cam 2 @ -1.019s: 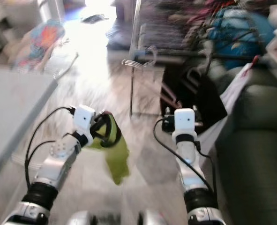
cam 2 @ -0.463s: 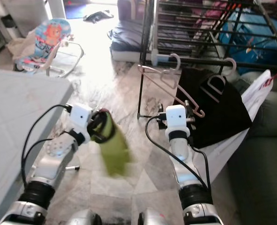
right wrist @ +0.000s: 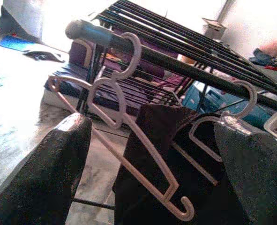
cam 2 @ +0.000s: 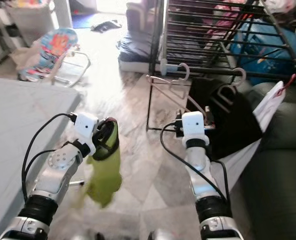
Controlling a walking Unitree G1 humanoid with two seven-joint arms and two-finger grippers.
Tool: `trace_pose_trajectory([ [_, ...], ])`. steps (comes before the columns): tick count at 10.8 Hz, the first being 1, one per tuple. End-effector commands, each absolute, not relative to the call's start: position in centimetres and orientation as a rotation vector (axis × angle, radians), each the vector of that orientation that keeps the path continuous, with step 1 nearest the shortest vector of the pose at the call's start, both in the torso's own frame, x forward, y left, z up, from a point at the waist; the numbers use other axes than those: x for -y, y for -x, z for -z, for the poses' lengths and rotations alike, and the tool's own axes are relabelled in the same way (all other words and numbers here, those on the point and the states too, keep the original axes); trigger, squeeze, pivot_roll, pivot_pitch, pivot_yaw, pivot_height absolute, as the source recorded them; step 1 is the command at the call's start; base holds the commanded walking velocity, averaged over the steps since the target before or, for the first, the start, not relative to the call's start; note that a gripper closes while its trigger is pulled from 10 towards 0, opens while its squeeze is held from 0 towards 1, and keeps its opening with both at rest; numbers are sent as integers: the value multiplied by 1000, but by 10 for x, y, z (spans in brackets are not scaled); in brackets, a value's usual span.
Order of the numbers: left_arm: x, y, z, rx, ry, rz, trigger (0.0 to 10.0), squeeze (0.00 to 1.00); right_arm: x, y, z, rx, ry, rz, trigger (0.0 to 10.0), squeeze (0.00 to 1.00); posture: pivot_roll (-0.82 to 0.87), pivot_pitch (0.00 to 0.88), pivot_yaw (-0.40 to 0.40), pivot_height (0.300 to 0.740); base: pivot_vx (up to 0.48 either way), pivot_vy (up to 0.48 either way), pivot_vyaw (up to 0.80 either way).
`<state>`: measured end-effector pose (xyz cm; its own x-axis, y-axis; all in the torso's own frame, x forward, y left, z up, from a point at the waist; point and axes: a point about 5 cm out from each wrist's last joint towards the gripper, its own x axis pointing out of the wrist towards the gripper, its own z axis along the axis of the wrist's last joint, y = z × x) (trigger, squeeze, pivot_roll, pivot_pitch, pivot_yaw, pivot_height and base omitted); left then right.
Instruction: Hang hanger
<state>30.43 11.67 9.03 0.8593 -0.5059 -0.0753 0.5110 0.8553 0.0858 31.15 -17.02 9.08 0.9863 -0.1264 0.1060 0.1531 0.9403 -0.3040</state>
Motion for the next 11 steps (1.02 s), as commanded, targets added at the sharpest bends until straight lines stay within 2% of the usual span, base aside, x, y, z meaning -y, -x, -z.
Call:
trace_pose_trajectory([
  [1,-114,-306,-100,-3,-105,553,10000,0,172,-315,-92,75,307,161,10000,0,-17,46,-45,740,442,0,0],
  [4,-114,-306,-100,-6,-104,557,10000,0,176,-314,-89,52,301,192,10000,0,-18,49,-45,740,435,0,0],
  [7,-113,-305,-101,-2,-96,558,10000,0,176,-313,-86,44,299,194,10000,0,-18,50,-45,740,387,0,-492],
  [11,-116,-306,-99,-17,-103,529,10000,0,171,-312,-84,30,288,129,10000,0,-17,51,-45,740,0,0,-100],
])
